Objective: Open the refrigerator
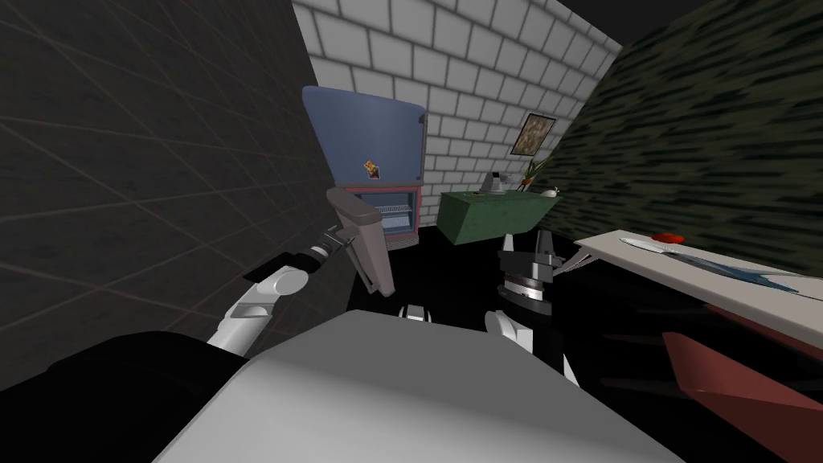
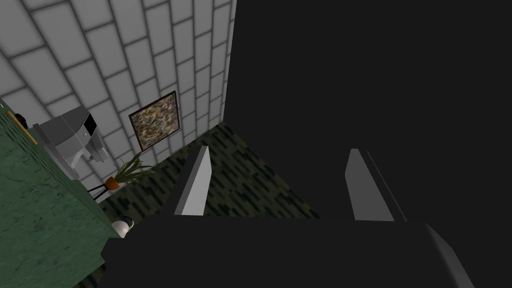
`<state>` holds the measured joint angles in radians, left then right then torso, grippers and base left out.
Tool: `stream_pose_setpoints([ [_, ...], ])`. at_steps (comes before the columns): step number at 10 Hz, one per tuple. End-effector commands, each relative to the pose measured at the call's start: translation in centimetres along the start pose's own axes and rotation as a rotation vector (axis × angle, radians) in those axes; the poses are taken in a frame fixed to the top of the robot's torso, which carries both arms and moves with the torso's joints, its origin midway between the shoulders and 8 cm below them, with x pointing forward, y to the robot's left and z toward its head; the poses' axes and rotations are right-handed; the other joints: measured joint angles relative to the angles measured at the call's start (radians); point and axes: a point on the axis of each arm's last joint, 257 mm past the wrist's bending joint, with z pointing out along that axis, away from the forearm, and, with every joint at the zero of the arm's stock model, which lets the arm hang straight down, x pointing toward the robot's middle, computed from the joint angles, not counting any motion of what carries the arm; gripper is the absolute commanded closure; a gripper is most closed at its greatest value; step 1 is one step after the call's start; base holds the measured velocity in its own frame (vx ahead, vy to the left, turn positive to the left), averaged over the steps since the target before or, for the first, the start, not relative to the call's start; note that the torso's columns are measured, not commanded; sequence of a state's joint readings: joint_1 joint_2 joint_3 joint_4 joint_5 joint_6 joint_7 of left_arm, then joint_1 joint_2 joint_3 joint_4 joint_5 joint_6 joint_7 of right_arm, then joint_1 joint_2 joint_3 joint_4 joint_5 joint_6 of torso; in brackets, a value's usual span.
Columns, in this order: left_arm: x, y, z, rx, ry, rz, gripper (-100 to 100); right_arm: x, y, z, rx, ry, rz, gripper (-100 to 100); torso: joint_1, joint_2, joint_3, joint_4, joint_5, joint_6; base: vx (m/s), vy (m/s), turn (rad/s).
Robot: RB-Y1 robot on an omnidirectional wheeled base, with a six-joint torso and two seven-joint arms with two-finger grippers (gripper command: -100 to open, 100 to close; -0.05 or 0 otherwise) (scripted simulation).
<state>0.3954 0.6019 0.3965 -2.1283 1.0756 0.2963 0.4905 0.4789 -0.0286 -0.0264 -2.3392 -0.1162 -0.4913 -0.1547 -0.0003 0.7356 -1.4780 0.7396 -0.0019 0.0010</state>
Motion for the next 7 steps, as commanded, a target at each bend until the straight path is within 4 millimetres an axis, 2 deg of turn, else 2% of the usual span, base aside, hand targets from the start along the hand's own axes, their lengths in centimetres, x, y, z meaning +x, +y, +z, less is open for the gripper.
stream_pose_setpoints([
  [1, -0.7, -3.0, -0.1, 0.042, -0.016, -0.004, -100, 0.0, 0.0, 0.0, 0.0, 0.0, 0.0, 0, 0.0, 0.001, 0.0, 0.002, -0.002, -0.001, -0.059, -0.052, -0.077],
  [2, -1.2, -2.0, -0.3, 0.017, -0.028, -0.008, -100, 0.0, 0.0, 0.0, 0.0, 0.0, 0.0, 0, -0.001, 0.003, 0.001, 0.004, -0.003, -0.002, -0.015, -0.017, -0.001],
  [3, -1.3, -2.0, -0.3, 0.016, -0.031, -0.009, 0, 0.0, 0.0, 0.0, 0.0, 0.0, 0.0, 0, -0.001, 0.004, 0.002, 0.002, -0.001, -0.001, 0.0, 0.0, 0.0],
  [7, -1.3, -2.0, -0.3, 0.016, -0.031, -0.009, 0, 0.0, 0.0, 0.0, 0.0, 0.0, 0.0, 0, 0.001, 0.002, 0.002, -0.002, 0.002, -0.001, 0.0, 0.0, 0.0],
])
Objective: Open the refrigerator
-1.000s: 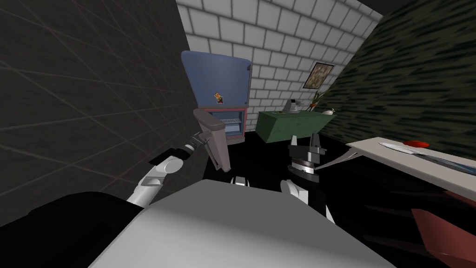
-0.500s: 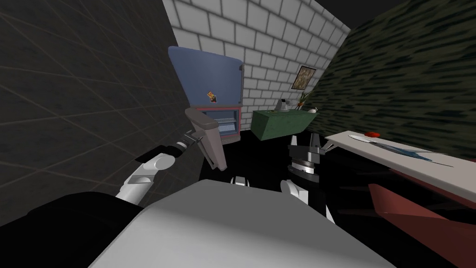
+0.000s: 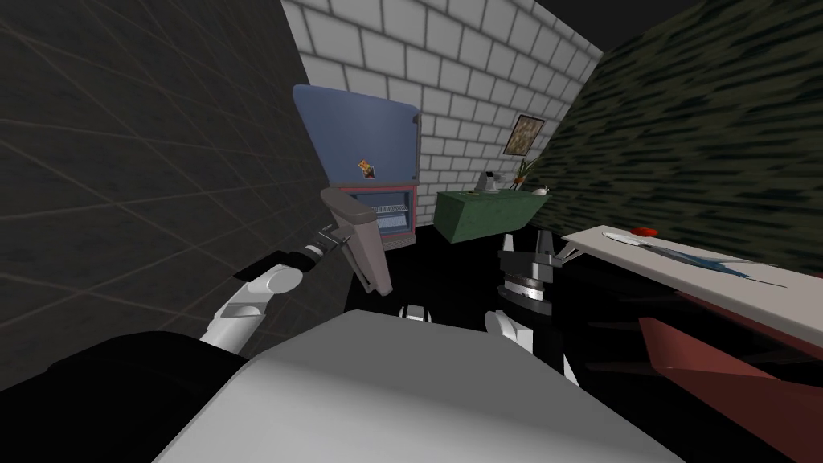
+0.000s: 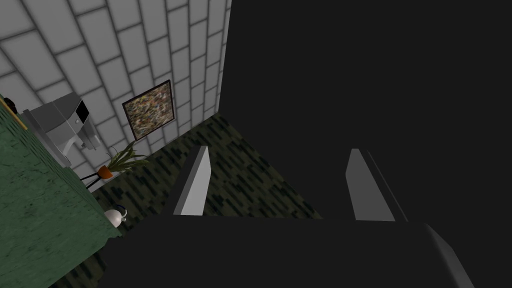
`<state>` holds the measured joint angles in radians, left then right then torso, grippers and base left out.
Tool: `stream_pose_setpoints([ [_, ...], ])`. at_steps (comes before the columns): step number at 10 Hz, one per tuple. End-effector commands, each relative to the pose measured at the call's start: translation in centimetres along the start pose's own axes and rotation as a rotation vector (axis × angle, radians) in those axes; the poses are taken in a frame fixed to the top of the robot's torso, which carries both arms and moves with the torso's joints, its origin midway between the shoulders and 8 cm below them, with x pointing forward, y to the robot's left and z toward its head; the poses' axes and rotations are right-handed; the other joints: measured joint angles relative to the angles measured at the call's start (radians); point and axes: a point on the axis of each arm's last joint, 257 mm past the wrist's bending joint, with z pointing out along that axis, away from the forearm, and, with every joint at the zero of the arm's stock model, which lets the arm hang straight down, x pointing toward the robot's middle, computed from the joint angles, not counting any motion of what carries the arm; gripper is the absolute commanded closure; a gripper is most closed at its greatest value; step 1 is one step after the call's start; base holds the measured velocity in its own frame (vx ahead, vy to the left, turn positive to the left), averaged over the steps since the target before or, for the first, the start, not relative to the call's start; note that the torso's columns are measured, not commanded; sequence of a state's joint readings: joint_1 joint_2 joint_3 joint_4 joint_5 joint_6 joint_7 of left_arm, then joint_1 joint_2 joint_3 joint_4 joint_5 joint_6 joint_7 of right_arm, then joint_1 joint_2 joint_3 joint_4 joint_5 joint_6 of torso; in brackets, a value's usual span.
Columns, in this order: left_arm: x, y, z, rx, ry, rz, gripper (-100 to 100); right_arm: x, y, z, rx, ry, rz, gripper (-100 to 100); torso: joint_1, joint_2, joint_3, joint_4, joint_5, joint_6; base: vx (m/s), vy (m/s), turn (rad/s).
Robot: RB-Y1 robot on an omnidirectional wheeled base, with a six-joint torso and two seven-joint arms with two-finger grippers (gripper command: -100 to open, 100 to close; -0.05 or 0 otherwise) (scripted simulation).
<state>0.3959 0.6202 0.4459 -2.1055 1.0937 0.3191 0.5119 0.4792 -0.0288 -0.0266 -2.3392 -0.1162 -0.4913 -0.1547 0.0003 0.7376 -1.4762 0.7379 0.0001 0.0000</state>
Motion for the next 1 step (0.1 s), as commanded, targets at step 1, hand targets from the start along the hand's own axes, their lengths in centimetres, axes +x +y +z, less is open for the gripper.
stream_pose_setpoints([
  [1, 0.0, 0.0, 0.0, 0.0, 0.0, 0.0, 0, 0.0, 0.0, 0.0, 0.0, 0.0, 0.0, 0, 0.0, 0.0, 0.0, 0.0, 0.0, 0.0, 0.0, 0.0, 0.0],
])
